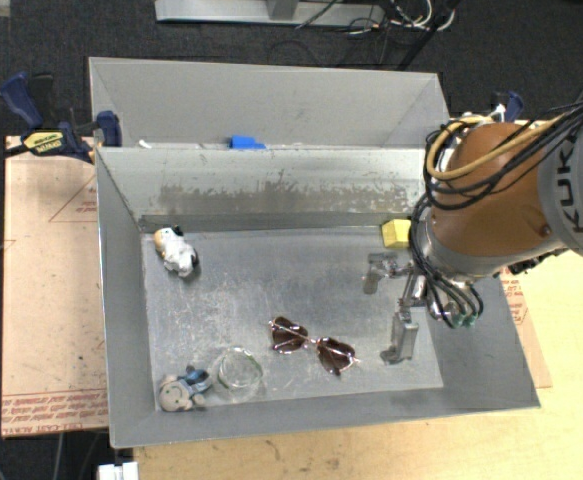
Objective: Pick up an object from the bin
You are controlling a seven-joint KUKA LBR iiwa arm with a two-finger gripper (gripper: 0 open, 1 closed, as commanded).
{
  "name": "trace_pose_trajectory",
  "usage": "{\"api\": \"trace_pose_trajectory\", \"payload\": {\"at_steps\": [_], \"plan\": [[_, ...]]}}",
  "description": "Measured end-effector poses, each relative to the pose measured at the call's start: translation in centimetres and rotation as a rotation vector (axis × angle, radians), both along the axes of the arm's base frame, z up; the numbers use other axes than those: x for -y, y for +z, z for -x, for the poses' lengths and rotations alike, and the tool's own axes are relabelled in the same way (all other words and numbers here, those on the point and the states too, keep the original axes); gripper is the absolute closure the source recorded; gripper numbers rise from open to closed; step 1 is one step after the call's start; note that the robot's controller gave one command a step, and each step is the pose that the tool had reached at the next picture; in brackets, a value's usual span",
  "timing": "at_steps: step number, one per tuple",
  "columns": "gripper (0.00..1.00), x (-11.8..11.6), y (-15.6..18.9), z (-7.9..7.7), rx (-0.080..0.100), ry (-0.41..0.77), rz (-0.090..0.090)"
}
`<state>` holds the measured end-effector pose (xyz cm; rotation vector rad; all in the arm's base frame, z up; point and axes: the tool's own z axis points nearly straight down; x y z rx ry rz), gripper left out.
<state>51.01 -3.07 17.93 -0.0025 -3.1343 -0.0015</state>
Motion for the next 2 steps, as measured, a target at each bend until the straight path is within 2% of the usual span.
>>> {"api": "trace_pose_trajectory", "payload": {"at_steps": [1, 2], "plan": [[0.0, 0.0, 0.4, -0.2, 0.008, 0.001, 0.001], [0.0, -5.2, -3.9, -1.2, 0.013, 0.053, 0.001]]}}
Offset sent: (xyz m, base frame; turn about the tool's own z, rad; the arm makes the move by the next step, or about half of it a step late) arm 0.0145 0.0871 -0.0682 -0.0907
